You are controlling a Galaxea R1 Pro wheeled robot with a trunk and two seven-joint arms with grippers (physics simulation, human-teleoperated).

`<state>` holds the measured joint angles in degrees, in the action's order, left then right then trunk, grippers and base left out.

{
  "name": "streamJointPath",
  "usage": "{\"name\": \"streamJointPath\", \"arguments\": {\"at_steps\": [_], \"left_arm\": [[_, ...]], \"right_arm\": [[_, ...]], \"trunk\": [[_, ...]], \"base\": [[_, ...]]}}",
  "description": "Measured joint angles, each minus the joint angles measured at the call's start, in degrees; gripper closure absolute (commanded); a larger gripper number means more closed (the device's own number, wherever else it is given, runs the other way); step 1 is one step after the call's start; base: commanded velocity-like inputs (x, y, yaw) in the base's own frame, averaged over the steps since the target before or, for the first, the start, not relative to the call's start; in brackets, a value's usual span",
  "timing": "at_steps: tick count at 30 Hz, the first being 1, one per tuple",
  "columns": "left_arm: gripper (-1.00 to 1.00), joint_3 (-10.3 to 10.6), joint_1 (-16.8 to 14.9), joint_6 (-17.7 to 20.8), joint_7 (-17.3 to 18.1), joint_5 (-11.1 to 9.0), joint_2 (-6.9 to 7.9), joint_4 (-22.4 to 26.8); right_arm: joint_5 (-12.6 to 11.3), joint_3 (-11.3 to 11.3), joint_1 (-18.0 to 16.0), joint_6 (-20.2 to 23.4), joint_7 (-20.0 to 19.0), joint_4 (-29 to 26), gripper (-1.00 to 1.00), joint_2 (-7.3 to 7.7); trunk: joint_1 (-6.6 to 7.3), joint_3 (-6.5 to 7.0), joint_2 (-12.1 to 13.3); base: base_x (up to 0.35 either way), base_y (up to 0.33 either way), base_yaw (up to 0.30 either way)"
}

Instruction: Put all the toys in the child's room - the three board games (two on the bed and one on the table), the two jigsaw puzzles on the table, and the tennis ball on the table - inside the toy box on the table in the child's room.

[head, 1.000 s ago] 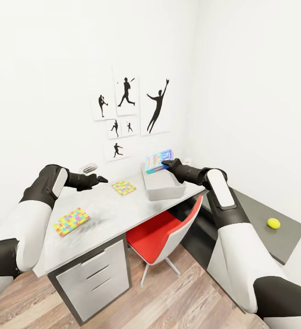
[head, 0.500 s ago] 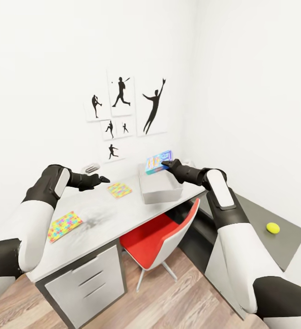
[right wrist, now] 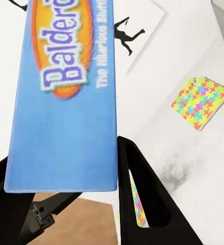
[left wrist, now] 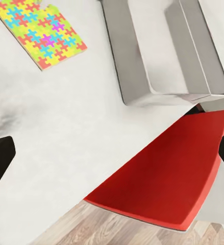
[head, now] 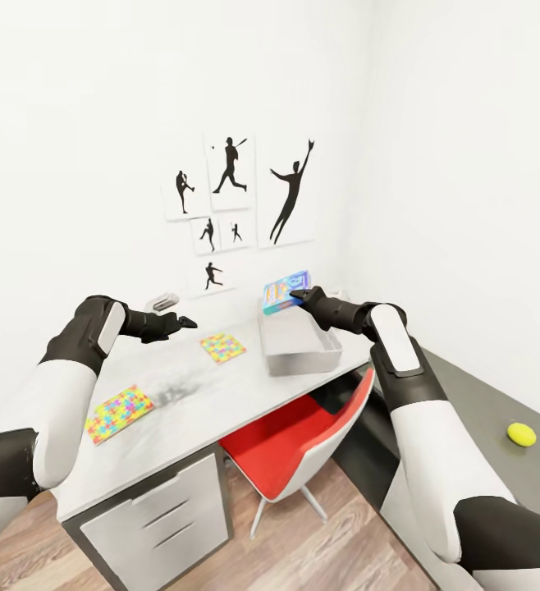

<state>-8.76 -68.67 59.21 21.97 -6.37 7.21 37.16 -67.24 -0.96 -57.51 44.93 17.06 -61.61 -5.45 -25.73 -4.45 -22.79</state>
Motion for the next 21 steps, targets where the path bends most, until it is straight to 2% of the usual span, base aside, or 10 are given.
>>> {"name": "streamJointPath", "arguments": {"at_steps": [6, 13, 21], "left_arm": [[-1.00, 0.01, 0.00, -0.01, 0.00, -0.01, 0.01, 0.00], [-1.00, 0.08, 0.00, -0.08, 0.00, -0.01, -0.01, 0.00], [-1.00, 0.00, 0.00, -0.09, 0.00, 0.01, 0.00, 0.00]], "right_arm": [[0.09, 0.00, 0.00, -0.02, 0.01, 0.04, 1.00, -0.07], [0.03, 0.00, 0.00, -0.03, -0.07, 0.15, 1.00, -0.01], [0.08, 0.00, 0.02, -0.21, 0.00, 0.15, 1.00, -0.08]], "trunk": [[0.00, 0.00, 0.00], [0.00, 0.06, 0.00], [0.00, 0.07, 0.00]], "base": [[0.179, -0.181, 0.014], [0.138, -0.165, 0.096], [0.091, -0.054, 0.009]]}}
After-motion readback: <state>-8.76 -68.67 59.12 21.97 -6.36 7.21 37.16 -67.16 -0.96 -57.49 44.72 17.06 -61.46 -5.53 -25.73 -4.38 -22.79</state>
